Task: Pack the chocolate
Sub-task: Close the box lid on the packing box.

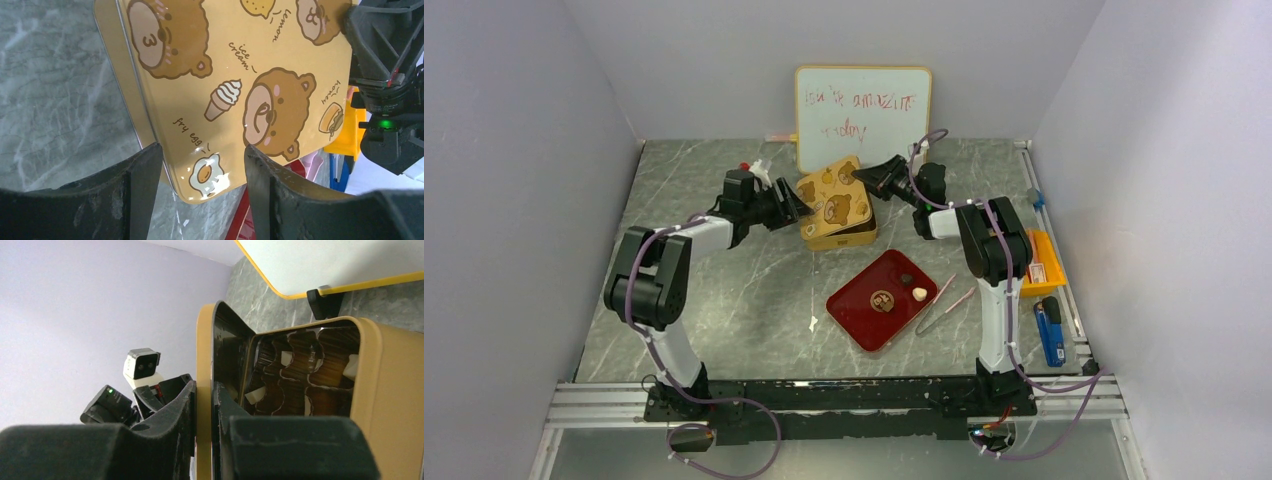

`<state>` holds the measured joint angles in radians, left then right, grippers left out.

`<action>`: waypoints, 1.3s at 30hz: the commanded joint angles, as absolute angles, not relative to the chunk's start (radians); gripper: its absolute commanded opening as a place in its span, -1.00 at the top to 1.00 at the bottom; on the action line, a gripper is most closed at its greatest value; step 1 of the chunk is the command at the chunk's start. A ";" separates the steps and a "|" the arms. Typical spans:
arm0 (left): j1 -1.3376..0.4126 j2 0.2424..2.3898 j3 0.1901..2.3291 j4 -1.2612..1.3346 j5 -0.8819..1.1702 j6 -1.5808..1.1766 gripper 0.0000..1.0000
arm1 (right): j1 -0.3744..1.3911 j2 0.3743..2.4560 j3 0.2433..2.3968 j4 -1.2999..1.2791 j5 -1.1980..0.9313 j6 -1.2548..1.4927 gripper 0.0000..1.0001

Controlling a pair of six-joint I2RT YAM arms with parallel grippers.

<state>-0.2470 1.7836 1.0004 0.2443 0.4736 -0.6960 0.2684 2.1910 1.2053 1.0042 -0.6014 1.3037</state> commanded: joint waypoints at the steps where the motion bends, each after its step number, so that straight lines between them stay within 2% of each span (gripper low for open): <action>1: -0.267 1.796 1.009 0.299 0.486 -0.696 -0.30 | 0.255 2.174 1.218 0.979 -0.606 1.224 1.00; 14: -0.310 1.831 1.052 0.315 0.475 -0.712 -0.30 | 0.241 2.133 1.240 0.825 -0.598 1.092 1.00; 24: -0.331 1.830 1.087 0.296 0.463 -0.713 -0.29 | 0.238 2.078 1.287 0.625 -0.552 0.931 0.40; 29: -0.333 1.824 1.091 0.294 0.460 -0.715 -0.29 | 0.239 2.058 1.335 0.487 -0.511 0.830 0.16; 39: -0.336 1.816 1.088 0.285 0.460 -0.711 -0.29 | 0.236 2.025 1.372 0.351 -0.431 0.714 -0.09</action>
